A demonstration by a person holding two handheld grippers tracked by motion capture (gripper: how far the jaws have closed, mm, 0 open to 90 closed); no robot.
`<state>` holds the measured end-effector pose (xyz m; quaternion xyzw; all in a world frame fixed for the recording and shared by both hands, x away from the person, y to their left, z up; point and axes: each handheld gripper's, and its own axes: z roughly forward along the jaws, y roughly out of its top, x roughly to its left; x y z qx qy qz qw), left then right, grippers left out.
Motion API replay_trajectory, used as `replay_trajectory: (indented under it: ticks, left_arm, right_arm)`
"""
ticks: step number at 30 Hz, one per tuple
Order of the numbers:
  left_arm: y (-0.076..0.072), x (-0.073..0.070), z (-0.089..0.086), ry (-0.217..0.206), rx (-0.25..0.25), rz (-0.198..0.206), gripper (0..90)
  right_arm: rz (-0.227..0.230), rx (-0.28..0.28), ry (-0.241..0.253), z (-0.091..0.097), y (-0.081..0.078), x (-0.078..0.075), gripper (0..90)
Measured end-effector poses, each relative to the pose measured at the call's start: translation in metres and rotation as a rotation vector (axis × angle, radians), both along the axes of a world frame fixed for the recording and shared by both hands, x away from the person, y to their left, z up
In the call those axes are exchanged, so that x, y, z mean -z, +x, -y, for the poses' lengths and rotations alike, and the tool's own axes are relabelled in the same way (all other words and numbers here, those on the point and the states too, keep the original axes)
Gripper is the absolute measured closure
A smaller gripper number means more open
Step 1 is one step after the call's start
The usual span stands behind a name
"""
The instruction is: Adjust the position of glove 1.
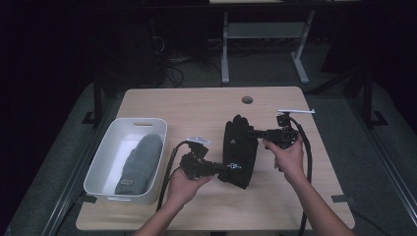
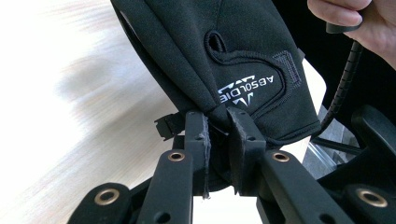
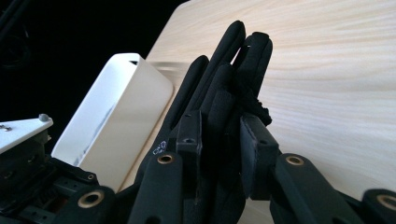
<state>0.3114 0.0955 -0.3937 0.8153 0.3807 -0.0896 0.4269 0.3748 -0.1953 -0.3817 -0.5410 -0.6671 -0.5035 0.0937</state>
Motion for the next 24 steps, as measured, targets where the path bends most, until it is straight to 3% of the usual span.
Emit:
replay_trajectory:
  ticks: [24]
  left_arm:
    - [-0.003, -0.023, -0.039, -0.017, -0.045, 0.033, 79.1]
  right_arm:
    - [0.016, -0.067, 0.016, -0.044, 0.018, -0.023, 71.6]
